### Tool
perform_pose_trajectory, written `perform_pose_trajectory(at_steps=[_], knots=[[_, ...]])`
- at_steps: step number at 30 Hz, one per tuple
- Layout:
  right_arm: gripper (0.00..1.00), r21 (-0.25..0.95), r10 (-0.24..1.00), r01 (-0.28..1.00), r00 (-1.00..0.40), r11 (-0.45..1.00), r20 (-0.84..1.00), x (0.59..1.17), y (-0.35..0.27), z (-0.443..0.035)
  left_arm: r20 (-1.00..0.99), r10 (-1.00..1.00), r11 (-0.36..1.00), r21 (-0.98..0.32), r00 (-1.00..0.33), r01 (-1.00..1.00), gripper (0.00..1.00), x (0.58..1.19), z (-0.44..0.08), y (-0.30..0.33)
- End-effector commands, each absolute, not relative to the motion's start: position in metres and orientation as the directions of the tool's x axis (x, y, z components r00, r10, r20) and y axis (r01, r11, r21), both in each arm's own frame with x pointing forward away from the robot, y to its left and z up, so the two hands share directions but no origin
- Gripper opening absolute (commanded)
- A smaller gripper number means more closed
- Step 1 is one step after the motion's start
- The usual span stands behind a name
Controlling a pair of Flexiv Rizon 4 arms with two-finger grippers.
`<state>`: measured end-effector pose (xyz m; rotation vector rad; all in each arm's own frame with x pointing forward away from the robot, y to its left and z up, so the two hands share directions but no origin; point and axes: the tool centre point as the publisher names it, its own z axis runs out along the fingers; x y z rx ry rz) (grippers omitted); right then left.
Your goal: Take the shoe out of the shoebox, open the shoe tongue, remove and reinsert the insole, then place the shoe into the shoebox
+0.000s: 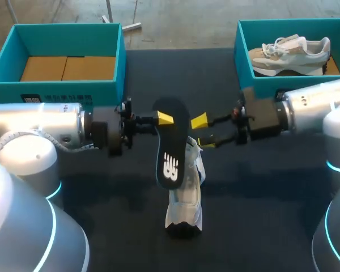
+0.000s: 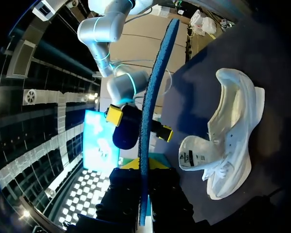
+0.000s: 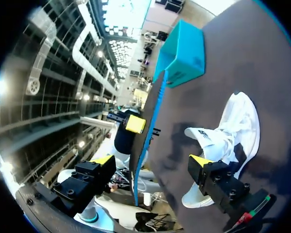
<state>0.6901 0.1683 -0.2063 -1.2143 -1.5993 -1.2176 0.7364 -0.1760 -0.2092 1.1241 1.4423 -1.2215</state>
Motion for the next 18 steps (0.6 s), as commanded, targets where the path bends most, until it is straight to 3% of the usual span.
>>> perform_pose_trajectory(at_steps=[1, 18], knots=[[1.0, 0.289, 0.162, 0.952, -0.303, 0.105, 0.939, 0.684, 0.145, -0.204, -0.977, 0.134, 0.056, -0.16, -0.167, 0.985, 0.0, 0.719, -0.208, -0.159], [1.0, 0.289, 0.162, 0.952, -0.303, 0.105, 0.939, 0.684, 0.145, -0.204, -0.971, 0.186, 0.028, -0.148, -0.151, 0.989, 0.0, 0.713, -0.21, -0.15]])
